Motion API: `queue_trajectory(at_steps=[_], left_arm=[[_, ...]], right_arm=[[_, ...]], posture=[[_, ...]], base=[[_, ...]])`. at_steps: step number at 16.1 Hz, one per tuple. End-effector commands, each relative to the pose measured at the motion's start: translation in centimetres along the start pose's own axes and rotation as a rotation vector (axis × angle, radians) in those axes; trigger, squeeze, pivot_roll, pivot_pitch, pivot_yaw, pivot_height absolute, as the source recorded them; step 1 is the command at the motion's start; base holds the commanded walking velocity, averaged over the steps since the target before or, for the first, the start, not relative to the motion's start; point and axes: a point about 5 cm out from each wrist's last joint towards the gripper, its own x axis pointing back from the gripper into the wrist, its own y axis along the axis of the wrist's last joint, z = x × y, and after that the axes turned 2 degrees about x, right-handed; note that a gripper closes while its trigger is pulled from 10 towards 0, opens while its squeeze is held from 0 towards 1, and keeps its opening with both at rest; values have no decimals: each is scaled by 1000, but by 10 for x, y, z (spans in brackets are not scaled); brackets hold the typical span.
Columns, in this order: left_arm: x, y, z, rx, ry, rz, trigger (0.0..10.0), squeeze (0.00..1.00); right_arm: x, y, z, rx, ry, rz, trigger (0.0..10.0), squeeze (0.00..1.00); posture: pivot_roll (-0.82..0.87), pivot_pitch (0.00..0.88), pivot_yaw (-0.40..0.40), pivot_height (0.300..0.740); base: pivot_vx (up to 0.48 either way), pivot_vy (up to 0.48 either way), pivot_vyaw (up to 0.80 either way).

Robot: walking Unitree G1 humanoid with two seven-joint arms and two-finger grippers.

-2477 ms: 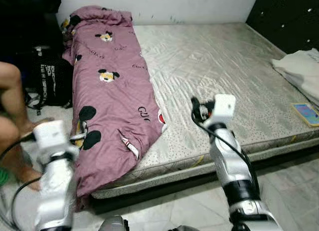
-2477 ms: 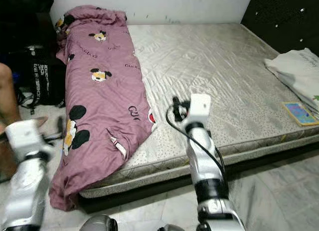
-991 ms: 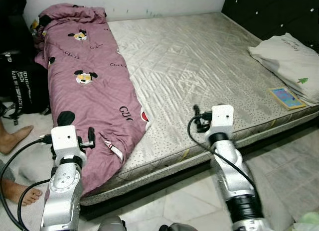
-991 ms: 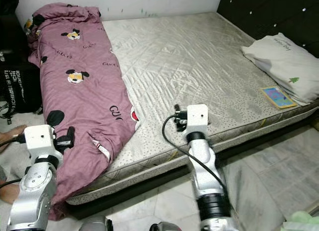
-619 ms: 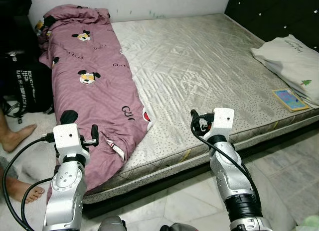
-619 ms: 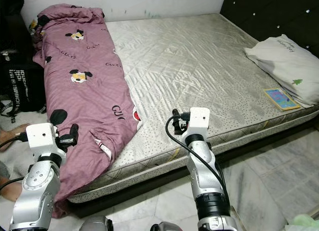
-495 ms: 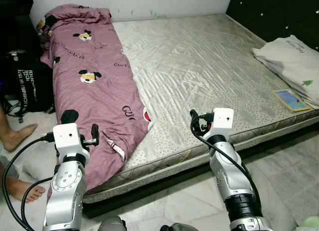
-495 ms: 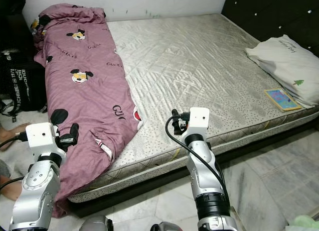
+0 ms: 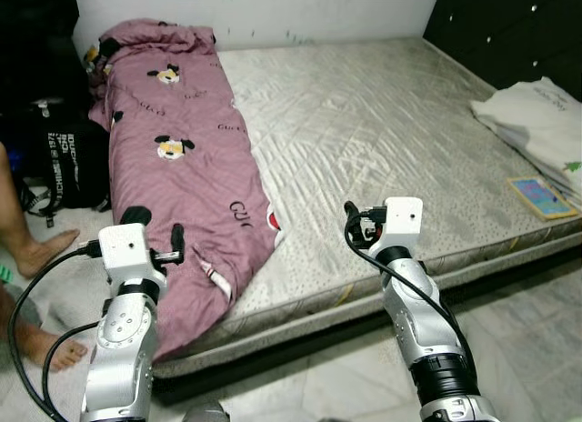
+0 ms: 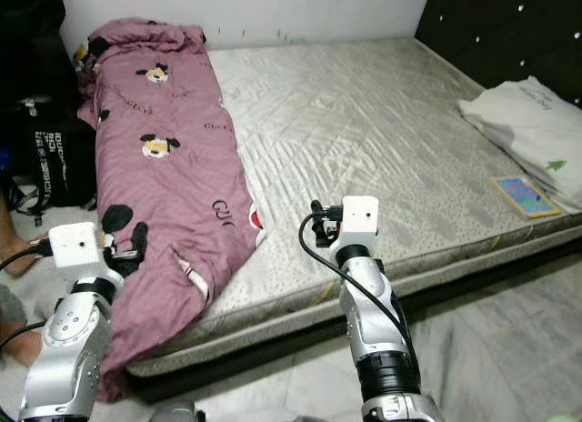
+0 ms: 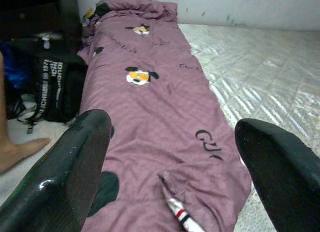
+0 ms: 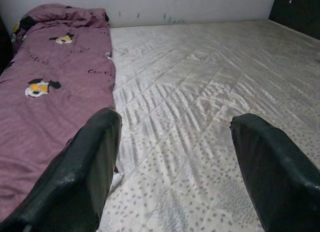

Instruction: Clean up the room

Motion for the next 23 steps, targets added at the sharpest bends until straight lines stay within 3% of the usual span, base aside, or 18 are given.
queue_trajectory(at_steps=[1, 6, 23], left_arm=[[-1, 5, -1, 0, -10, -24, 10000, 0], [-2, 7, -4, 8, -23, -30, 10000, 0], [-3, 7, -9, 50, 2, -35, 10000, 0]], right_arm=[[-2, 0, -1, -1, -1, 12, 10000, 0], [-4, 0, -1, 4, 2, 13, 10000, 0], [-4, 1, 0, -30, 17, 6, 10000, 0]], posture=[[123, 7, -68, 740], [125, 0, -67, 740], [124, 14, -73, 740]], base=[[401, 0, 0], [413, 0, 0], [0, 0, 0]])
